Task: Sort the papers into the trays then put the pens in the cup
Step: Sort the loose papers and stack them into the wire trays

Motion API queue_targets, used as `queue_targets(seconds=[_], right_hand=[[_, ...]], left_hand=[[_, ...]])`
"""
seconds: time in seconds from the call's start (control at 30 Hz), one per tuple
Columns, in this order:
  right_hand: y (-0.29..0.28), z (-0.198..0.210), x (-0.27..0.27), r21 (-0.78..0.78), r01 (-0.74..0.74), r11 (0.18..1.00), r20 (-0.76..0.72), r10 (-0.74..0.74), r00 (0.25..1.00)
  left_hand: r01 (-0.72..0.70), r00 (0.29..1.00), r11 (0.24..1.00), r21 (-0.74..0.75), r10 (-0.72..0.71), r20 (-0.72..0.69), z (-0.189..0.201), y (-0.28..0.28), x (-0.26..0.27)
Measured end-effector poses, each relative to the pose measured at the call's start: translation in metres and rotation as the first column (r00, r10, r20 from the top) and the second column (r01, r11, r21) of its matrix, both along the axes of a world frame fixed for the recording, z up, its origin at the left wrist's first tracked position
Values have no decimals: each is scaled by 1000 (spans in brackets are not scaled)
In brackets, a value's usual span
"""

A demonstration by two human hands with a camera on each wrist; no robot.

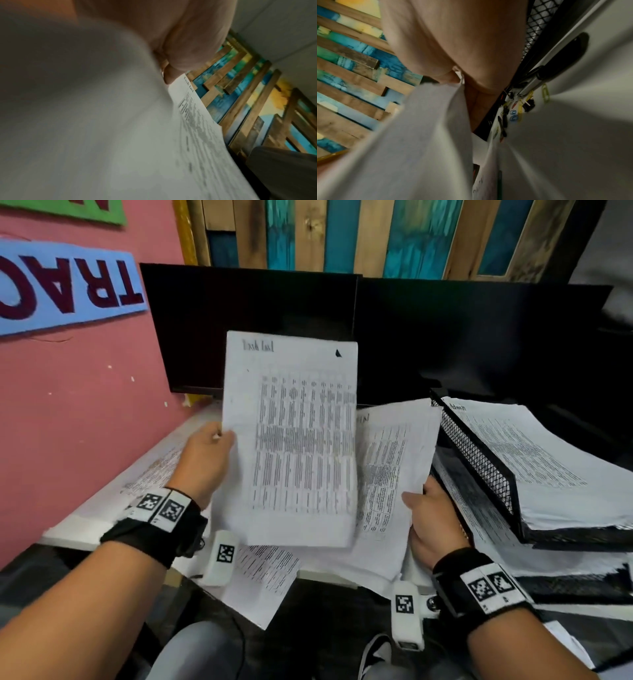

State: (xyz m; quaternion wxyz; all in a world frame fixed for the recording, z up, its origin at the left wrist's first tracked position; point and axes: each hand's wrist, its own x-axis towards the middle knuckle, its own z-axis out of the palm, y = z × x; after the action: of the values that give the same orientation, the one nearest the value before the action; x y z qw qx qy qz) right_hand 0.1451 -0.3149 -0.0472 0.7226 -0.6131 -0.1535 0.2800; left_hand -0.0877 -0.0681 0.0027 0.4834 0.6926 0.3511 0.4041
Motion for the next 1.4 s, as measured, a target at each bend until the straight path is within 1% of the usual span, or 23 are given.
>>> queue_targets(seconds=[0.07,0.13,0.2,0.27,0.37,0.5,0.57,0.63,0.67,0.73,0.77,0.9,1.03,1.1,1.13,1.17,1.23,1.37,1.4], right_hand=[[1,8,-3,38,-19,999,-9,20,1000],[2,12,-5,88,-34,996,-20,36,999],[3,15,-6,124,-36,992,-53,43,998],[5,16,-7,132,-26,991,-85,38,996],[8,12,-11,108,-48,993,-100,59,993],[9,4,-15,74,-151,986,-151,161,975],[11,2,-15,7,-182,983,-86,182,979],[12,-4,-12,-90,-152,984,-17,151,988],[11,-6,-11,-140,-138,980,-12,138,990],[10,-10,-9,-183,-133,974,-30,130,991],[9,-13,-8,-196,-128,972,-40,122,992],[8,-21,-8,-218,-116,969,-68,103,992],[10,-18,-13,-210,-121,970,-79,107,991],[13,-16,-15,-212,-119,970,-77,105,991],[14,-15,-15,-214,-118,970,-80,103,991],[15,-15,-15,-213,-120,970,-81,105,991],[16,-15,-16,-212,-130,968,-88,114,990],[18,-15,-20,-220,-146,964,-98,127,987],[19,-16,-20,-219,-143,965,-101,123,987]], left_hand=[[16,997,994,-112,-24,-70,-16,-9,8],[41,989,981,-190,-67,-133,-32,-18,18],[70,978,969,-237,-113,-175,-44,-27,28],[84,975,962,-261,-133,-177,-50,-37,40],[89,981,962,-259,-130,-145,-50,-51,56],[124,977,980,-158,-148,-155,-50,-60,67],[132,973,983,-131,-154,-173,-51,-59,67],[145,960,979,-143,-174,-218,-50,-56,62],[162,950,974,-158,-197,-244,-51,-52,58],[192,910,967,-169,-240,-339,-52,-40,47],[193,885,969,-152,-239,-400,-54,-31,41],[106,786,992,-69,-126,-606,-57,-3,14],[80,653,995,-63,-100,-751,-66,22,0],[52,611,996,-67,-85,-787,-68,27,-1],[45,600,997,-67,-81,-796,-68,28,-1],[41,600,997,-67,-79,-796,-68,29,1],[27,638,995,-101,-95,-764,-70,32,3],[-11,789,965,-261,-152,-596,-79,38,3],[-7,813,960,-279,-157,-561,-80,37,3]])
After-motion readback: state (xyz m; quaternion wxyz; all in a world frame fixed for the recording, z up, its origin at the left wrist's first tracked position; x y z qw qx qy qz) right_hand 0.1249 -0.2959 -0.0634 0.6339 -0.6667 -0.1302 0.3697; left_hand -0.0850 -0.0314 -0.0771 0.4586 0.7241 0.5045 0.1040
